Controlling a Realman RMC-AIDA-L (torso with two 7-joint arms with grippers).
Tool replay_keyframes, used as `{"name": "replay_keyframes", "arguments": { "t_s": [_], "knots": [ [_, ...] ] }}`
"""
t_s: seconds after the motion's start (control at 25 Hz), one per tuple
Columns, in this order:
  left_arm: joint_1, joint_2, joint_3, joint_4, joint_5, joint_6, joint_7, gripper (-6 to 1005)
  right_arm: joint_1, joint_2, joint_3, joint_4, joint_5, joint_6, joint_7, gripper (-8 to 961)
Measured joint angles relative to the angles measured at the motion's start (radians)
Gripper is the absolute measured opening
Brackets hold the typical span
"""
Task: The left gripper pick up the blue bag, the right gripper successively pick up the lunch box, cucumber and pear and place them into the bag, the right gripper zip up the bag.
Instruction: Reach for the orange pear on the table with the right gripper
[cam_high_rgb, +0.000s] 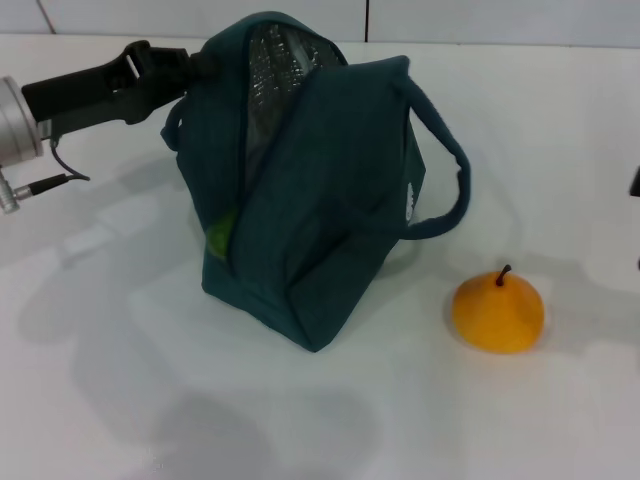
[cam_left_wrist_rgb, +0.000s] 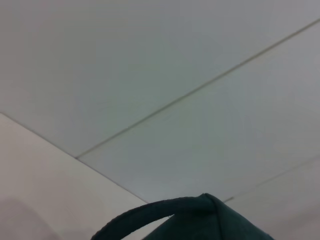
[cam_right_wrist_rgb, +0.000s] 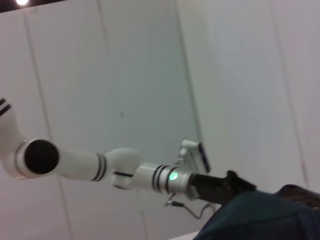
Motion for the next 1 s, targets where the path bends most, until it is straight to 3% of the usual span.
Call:
{"name": "replay_keyframes", "arguments": {
  "t_s": [0.16,0.28,0.44,0.56,0.64,1.0],
  "knots": [
    [-0.006,0.000,0.003,-0.001,0.006,-0.015,0.010,75,-0.012,-0.002,0.032,0.016,-0.042,0.004,-0.013,752],
    [-0.007,0.000,0.003,-0.001,0.021,-0.028,0.012,75,-0.020,0.008,0.065,0.017,-0.098,0.044,-0.019,751],
    [-0.004,0.002,0.002,0.000,0.027,-0.027,0.009,75,-0.022,0.042,0.064,0.019,-0.191,0.138,-0.047,751],
    [0.002,0.003,0.002,0.001,0.027,-0.021,0.008,75,-0.018,0.087,0.057,0.029,-0.255,0.189,-0.111,750],
    [0.006,0.003,0.002,0.001,0.027,-0.021,0.010,75,-0.015,0.102,0.035,0.049,-0.267,0.216,-0.144,750],
    [0.012,0.000,0.003,0.005,0.028,-0.018,0.012,75,0.014,0.102,-0.008,0.134,-0.223,0.294,-0.231,748]
  ]
}}
